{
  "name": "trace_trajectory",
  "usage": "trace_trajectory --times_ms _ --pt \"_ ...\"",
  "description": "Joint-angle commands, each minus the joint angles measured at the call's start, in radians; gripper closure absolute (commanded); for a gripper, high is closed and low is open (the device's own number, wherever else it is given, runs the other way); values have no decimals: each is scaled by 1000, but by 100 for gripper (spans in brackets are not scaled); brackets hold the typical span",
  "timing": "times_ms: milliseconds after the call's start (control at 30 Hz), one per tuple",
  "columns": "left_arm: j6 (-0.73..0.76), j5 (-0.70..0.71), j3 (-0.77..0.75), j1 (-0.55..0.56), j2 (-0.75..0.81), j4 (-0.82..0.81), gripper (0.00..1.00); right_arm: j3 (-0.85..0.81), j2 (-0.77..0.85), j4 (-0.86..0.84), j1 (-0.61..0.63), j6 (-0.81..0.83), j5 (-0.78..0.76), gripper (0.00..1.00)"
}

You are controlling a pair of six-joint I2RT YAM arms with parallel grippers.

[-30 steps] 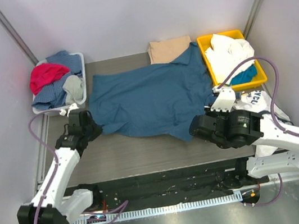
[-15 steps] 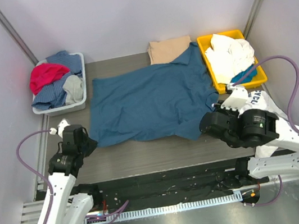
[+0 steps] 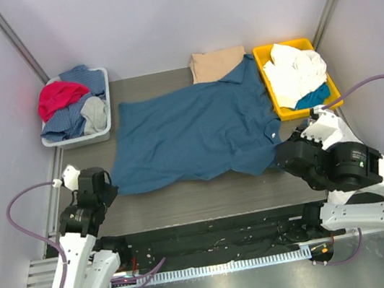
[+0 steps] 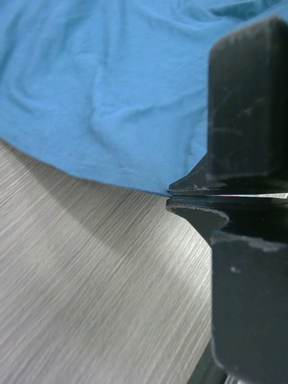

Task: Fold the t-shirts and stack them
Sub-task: Fold the tshirt

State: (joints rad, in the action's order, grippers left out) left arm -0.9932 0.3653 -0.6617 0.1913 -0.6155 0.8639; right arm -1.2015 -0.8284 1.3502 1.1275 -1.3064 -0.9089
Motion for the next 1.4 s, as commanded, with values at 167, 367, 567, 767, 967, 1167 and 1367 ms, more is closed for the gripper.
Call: trace_trajectory --times_ms 167,367,567,767,967,1167,1367 --pt "-38 162 -36 -12 40 75 100 -4 23 156 -34 2 -30 99" --pt "-21 184 -49 -12 37 84 100 -23 32 156 -47 27 -31 99" --pt "-13 141 -18 -12 17 41 100 -38 15 158 -49 39 -27 99" --pt "-5 118 4 -13 -10 1 100 -107 -14 156 -48 87 -53 99" --pt "16 121 7 -12 -30 -26 100 -167 -78 155 -51 130 -110 99" --pt "37 138 -1 -13 -67 -74 100 -158 -136 153 -64 137 -142 99" --pt "64 178 -32 -13 -151 -164 100 -87 -153 22 -167 269 -108 99"
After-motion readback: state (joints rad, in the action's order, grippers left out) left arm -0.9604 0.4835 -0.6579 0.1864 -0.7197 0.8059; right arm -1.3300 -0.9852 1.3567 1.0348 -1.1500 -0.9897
